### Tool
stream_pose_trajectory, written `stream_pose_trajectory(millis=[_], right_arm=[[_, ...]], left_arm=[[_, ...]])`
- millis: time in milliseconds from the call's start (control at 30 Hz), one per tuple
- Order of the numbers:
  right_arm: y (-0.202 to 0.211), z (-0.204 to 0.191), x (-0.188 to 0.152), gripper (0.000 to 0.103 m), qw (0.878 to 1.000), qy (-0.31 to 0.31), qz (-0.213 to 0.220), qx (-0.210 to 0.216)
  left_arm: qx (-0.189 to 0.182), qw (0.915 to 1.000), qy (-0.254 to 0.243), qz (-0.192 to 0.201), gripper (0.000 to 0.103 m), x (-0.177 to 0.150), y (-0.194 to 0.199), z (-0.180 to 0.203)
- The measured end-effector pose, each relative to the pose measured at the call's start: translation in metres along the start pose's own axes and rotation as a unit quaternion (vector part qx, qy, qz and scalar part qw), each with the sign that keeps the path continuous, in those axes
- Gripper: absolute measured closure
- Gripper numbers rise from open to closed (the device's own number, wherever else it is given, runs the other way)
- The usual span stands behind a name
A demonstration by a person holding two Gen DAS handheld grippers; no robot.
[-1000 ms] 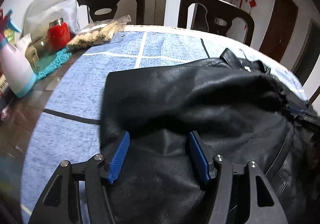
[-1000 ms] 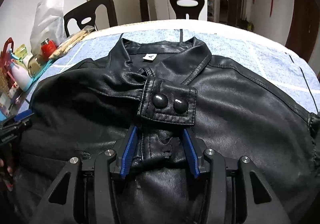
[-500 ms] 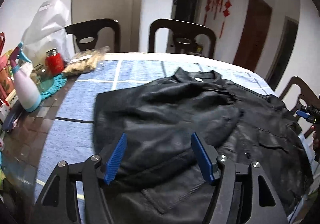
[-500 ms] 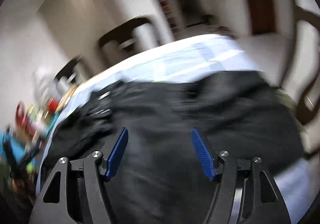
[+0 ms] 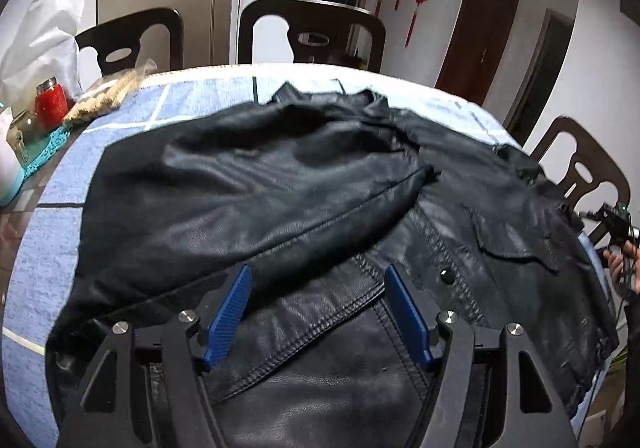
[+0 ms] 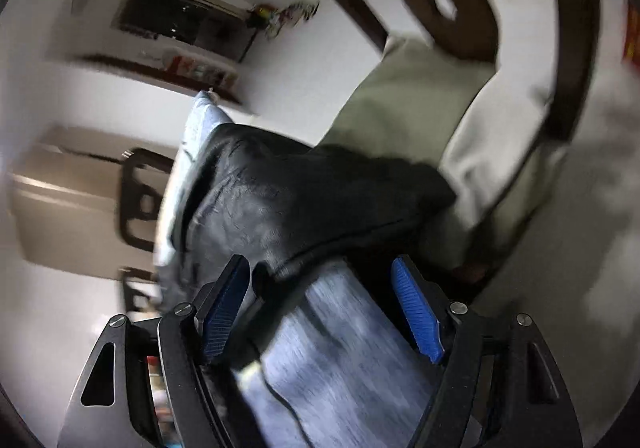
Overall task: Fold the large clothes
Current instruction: 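Grasp the other sleeve cuff with the right gripper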
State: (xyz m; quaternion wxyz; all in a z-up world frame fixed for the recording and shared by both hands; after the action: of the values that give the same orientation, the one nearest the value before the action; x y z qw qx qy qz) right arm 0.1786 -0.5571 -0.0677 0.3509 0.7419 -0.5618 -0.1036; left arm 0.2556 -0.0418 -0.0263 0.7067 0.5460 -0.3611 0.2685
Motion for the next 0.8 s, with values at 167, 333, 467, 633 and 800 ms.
stream_pose_trajectory(millis=[167,333,467,633,800], right_arm=[[-0.030,0.004,0.007,0.029,0.995,-0.087,-0.023,0.040],[-0.027,-0.002,0.032,0.061,0.995,-0.084,0.035,0.046],[-0.014,-0.016,0.048,0.088,0.995,-0.048,0.077,0.040],[0.020,-0.064,0.064,0.094,0.989,0.037,0.141,0.040],[0.047,-0.166,0.040,0.095,0.967,0.176,0.177,0.057]], left_arm=[[0.022,0.9997,0.000,-0.013,0.032,-0.012,-0.008,-0.008],[0.030,0.9991,0.014,-0.025,0.032,-0.026,-0.013,-0.018],[0.027,0.9993,0.016,-0.022,0.032,-0.027,-0.012,-0.019],[0.024,0.9993,0.020,-0.020,0.032,-0.026,-0.013,-0.019],[0.025,0.9994,0.019,-0.016,0.032,-0.022,-0.011,-0.017]])
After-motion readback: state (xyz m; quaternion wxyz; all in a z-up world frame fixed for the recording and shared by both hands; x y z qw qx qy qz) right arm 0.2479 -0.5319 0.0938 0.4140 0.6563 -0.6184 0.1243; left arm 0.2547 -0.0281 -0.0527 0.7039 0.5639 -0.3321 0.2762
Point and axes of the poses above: each gripper's, at about its wrist camera, not at the fingertips, and y roughly against the way its jaws point, z to its right, x to its top, the point moved 10 cm from there along -y, roughly the way its jaws point, and after that the axes turned 11 degrees about z, right-handed, at the moved point
